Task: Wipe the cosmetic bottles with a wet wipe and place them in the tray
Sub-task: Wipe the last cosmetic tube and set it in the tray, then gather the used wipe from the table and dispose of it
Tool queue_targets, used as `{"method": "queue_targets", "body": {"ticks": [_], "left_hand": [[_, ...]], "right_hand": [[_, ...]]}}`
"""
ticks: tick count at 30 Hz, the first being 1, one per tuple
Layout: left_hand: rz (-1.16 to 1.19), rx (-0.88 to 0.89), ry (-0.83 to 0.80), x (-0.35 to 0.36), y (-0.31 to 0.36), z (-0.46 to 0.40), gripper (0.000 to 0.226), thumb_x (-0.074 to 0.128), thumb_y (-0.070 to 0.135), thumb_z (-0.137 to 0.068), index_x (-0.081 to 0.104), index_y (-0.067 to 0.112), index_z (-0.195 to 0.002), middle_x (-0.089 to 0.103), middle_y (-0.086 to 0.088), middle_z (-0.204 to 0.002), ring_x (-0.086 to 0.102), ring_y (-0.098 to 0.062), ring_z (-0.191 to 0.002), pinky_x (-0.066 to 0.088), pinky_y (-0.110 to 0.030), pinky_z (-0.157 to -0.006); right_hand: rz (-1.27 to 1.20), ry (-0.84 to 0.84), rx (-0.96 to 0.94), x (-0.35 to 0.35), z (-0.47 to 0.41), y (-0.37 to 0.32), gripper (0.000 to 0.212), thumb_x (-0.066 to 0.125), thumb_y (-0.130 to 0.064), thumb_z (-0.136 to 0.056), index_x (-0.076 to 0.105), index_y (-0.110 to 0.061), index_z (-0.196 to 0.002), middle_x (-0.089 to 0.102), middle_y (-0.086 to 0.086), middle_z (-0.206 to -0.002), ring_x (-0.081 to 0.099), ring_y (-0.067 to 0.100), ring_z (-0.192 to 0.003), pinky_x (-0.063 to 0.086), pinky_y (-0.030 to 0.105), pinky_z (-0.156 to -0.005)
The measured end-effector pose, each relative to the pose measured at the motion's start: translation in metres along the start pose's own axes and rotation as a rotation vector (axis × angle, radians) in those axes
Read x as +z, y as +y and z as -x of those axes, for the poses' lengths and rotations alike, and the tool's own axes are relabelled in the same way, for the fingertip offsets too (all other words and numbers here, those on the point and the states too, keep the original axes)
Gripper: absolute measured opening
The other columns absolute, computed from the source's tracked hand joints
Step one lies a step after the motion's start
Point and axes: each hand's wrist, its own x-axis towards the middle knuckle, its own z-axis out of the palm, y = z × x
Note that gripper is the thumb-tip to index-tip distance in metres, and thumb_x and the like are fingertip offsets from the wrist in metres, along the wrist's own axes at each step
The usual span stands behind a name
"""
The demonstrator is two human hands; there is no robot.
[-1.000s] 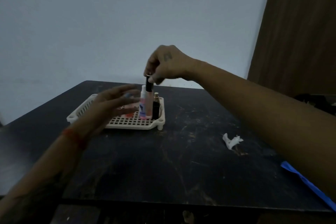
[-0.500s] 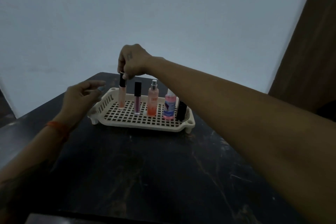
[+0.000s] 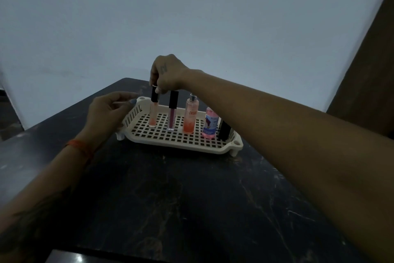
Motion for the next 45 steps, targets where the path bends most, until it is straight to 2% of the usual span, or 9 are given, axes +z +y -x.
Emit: {"method": "queue_targets", "body": {"ticks": [7,12,20,27,31,33,37,41,45], "left_hand": [[-0.001,-0.01,-0.012,0.001,0.002,0.001,0.021,0.052,0.015,-0.09,0.059,0.02,-0.109,0.06,-0.001,-0.099,0.059,-0.007,-0.079,0.049,-0.024,-0.059],[-0.001,-0.01,-0.01,0.001,0.002,0.002,0.021,0.053,0.014,-0.089,0.059,0.024,-0.106,0.06,0.0,-0.098,0.058,-0.004,-0.078,0.052,-0.016,-0.053],[-0.008,-0.031,-0.007,0.002,0.004,0.002,0.022,0.053,0.013,-0.089,0.061,0.017,-0.109,0.059,-0.003,-0.101,0.059,-0.021,-0.092,0.049,-0.025,-0.063],[-0.014,-0.022,-0.012,0.001,0.006,0.004,0.024,0.054,0.013,-0.089,0.061,0.014,-0.111,0.06,-0.005,-0.103,0.06,-0.022,-0.094,0.049,-0.028,-0.065],[-0.016,0.004,-0.015,0.001,0.006,0.005,0.023,0.054,0.014,-0.089,0.06,0.019,-0.11,0.059,-0.002,-0.104,0.06,-0.017,-0.091,0.049,-0.026,-0.064],[-0.023,0.028,-0.001,0.002,0.008,0.006,0.024,0.054,0.014,-0.089,0.059,0.02,-0.112,0.059,-0.002,-0.107,0.059,-0.013,-0.088,0.049,-0.024,-0.063],[-0.037,0.117,0.045,0.008,0.018,0.013,0.034,0.055,0.013,-0.088,0.055,0.015,-0.122,0.056,-0.005,-0.125,0.057,-0.021,-0.106,0.05,-0.037,-0.083],[-0.098,0.239,0.021,0.028,0.042,0.023,0.038,0.056,0.013,-0.088,0.052,0.013,-0.125,0.052,-0.009,-0.13,0.054,-0.016,-0.106,0.045,-0.024,-0.083],[-0.095,0.318,-0.102,0.063,0.078,0.04,0.039,0.057,0.017,-0.089,0.052,0.017,-0.127,0.053,-0.008,-0.126,0.056,-0.015,-0.105,0.045,-0.017,-0.077]], "right_hand": [[-0.056,-0.007,0.012,0.002,-0.001,0.003,0.024,0.07,0.0,-0.075,0.069,-0.005,-0.099,0.069,0.009,-0.102,0.065,0.016,-0.092,0.048,0.014,-0.062],[-0.094,-0.008,0.006,0.002,0.0,0.003,0.022,0.07,0.002,-0.075,0.071,-0.006,-0.095,0.069,0.007,-0.099,0.064,0.015,-0.089,0.042,0.01,-0.053],[-0.102,-0.007,-0.017,0.003,0.001,0.004,0.025,0.07,0.004,-0.074,0.071,-0.008,-0.095,0.069,0.006,-0.1,0.062,0.013,-0.087,0.044,0.012,-0.058],[-0.114,0.002,-0.035,0.004,0.002,0.008,0.028,0.068,0.005,-0.073,0.07,-0.011,-0.096,0.066,0.008,-0.104,0.063,0.016,-0.095,0.054,0.022,-0.076],[-0.136,0.015,-0.048,0.002,0.004,0.009,0.033,0.068,0.005,-0.073,0.067,-0.011,-0.103,0.065,0.008,-0.107,0.061,0.016,-0.096,0.053,0.021,-0.075],[-0.158,0.05,-0.046,-0.003,0.008,0.012,0.035,0.069,0.002,-0.073,0.066,-0.011,-0.105,0.065,0.008,-0.107,0.061,0.016,-0.097,0.052,0.021,-0.076],[-0.209,0.164,-0.035,-0.022,0.029,0.026,0.039,0.074,-0.004,-0.072,0.065,-0.011,-0.109,0.066,0.008,-0.106,0.062,0.016,-0.095,0.052,0.026,-0.083],[-0.262,0.331,-0.007,-0.041,0.068,0.05,0.036,0.072,-0.016,-0.076,0.065,-0.013,-0.111,0.066,0.006,-0.106,0.061,0.01,-0.085,0.051,0.026,-0.085],[-0.333,0.435,0.102,-0.056,0.129,0.08,0.034,0.073,-0.021,-0.076,0.065,-0.018,-0.109,0.067,0.003,-0.105,0.062,0.008,-0.082,0.051,0.021,-0.082]]}}
